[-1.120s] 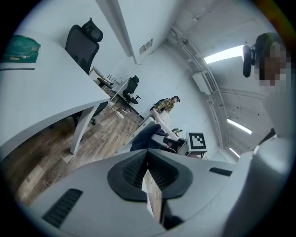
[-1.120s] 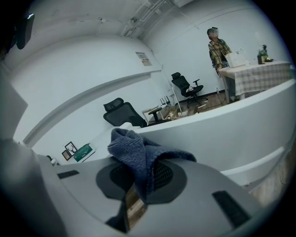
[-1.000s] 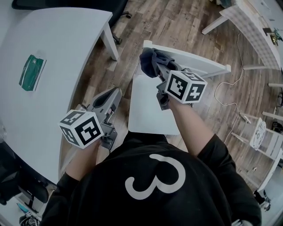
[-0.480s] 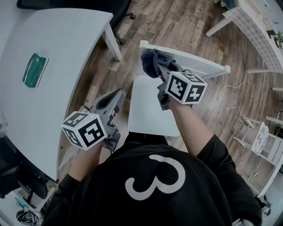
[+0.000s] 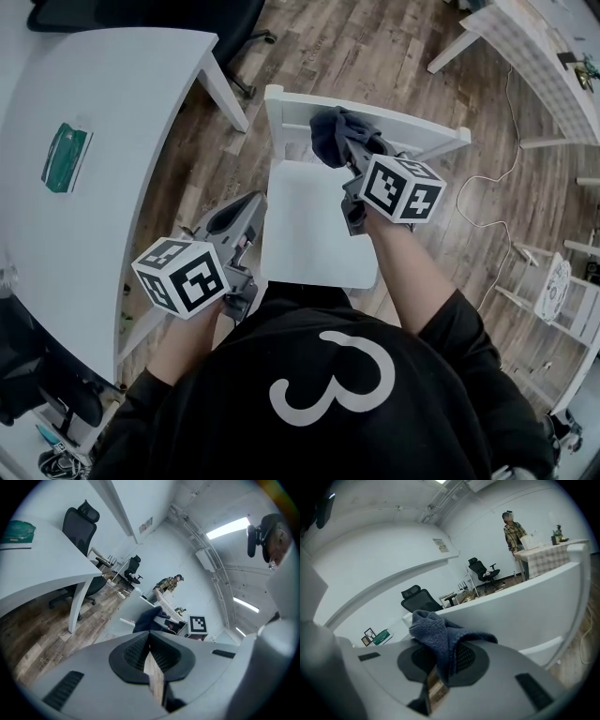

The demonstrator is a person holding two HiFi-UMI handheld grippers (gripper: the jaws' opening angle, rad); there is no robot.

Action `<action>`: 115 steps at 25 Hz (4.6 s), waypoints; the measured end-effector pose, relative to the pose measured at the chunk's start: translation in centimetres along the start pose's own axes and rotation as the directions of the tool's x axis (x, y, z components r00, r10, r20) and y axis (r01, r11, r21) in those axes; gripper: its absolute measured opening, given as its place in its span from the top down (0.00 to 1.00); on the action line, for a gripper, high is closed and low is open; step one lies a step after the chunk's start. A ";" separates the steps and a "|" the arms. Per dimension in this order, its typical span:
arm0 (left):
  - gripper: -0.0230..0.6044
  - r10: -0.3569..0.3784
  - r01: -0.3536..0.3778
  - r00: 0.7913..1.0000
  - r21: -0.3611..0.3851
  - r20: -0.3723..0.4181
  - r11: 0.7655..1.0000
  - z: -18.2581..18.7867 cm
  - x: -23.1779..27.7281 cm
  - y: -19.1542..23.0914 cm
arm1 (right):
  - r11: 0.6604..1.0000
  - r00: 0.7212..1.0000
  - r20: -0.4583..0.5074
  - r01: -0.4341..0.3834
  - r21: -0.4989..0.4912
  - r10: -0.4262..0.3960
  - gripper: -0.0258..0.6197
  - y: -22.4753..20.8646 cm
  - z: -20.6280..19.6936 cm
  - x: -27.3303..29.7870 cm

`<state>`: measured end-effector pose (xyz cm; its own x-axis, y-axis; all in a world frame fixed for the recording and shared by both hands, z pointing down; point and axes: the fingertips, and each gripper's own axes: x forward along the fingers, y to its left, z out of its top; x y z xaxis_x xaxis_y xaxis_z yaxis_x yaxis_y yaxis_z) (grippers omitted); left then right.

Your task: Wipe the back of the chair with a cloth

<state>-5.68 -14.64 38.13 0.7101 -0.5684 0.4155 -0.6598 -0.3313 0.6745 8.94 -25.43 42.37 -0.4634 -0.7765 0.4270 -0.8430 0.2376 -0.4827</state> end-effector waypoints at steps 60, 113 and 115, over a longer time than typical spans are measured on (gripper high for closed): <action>0.94 -0.062 0.062 0.997 0.004 -0.056 0.998 -3.1 3.3 -4.9 | 0.987 0.986 0.076 0.147 0.066 -0.151 0.88 -10.7 0.8 -10.9; 0.94 0.075 -0.072 0.997 -0.071 0.027 0.995 0.5 -7.1 7.3 | 0.996 0.993 -0.080 0.088 -0.030 -0.090 0.88 2.7 -5.7 6.2; 0.94 0.073 -0.071 0.997 -0.067 0.024 0.995 0.4 -7.0 7.0 | 0.996 0.993 -0.076 0.089 -0.023 -0.091 0.88 2.4 -5.7 5.9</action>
<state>-15.40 -13.29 39.67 0.6538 -0.6092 0.4487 -0.6909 -0.2390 0.6822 2.60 -26.14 48.06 -0.4042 -0.7483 0.5260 -0.8871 0.1805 -0.4249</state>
